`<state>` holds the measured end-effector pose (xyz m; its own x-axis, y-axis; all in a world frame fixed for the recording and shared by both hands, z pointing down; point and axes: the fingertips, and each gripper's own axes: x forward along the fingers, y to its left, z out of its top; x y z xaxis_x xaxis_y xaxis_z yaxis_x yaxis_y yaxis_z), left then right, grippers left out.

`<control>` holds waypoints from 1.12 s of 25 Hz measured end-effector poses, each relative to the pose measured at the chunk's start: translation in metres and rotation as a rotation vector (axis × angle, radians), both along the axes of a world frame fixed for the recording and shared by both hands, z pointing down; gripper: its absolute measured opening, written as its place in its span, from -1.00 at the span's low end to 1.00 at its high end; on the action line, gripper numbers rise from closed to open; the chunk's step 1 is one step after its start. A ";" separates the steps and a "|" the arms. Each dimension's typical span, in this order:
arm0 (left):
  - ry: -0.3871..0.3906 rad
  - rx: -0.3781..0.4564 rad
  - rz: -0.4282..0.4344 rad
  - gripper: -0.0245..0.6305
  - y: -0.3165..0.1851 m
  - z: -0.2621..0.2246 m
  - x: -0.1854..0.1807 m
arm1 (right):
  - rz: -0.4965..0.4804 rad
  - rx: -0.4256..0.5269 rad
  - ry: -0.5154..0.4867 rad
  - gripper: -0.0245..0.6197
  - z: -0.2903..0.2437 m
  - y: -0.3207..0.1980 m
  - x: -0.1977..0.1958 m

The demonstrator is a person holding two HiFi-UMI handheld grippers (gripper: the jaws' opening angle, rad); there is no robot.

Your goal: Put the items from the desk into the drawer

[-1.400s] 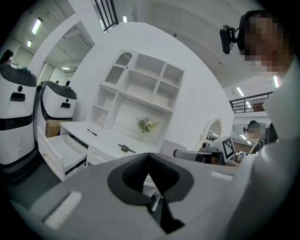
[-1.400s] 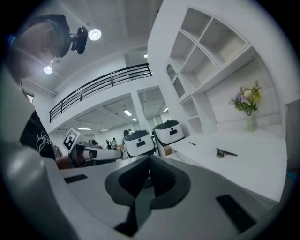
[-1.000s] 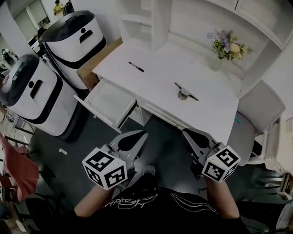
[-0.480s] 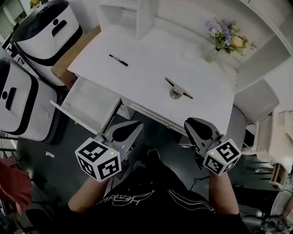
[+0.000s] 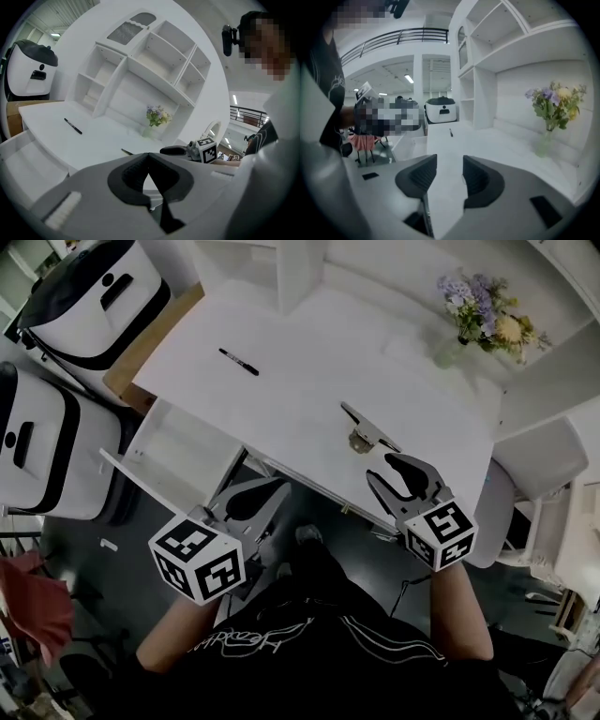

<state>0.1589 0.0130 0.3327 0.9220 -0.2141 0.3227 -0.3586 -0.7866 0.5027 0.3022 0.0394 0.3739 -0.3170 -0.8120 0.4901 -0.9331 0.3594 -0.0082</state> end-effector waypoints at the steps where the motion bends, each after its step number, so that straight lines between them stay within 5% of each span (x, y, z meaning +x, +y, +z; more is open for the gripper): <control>1: -0.003 -0.005 -0.007 -0.90 -0.005 0.001 0.002 | -0.012 -0.005 0.043 -0.41 0.005 -0.006 0.002; 6: -0.025 -0.037 -0.029 -0.90 -0.024 0.015 0.010 | -0.072 -0.040 0.247 -0.40 0.037 -0.034 0.014; 17: -0.062 -0.065 -0.070 -0.90 -0.051 0.032 0.010 | -0.138 -0.138 0.480 -0.40 0.100 -0.064 0.033; 28: -0.062 -0.087 -0.096 -0.90 -0.062 0.039 -0.004 | -0.104 -0.135 0.541 -0.62 0.109 -0.076 0.037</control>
<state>0.1553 -0.0489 0.3719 0.8767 -0.2688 0.3990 -0.4620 -0.7020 0.5420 0.3396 -0.0369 0.4832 -0.0667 -0.7088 0.7023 -0.7768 0.4786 0.4093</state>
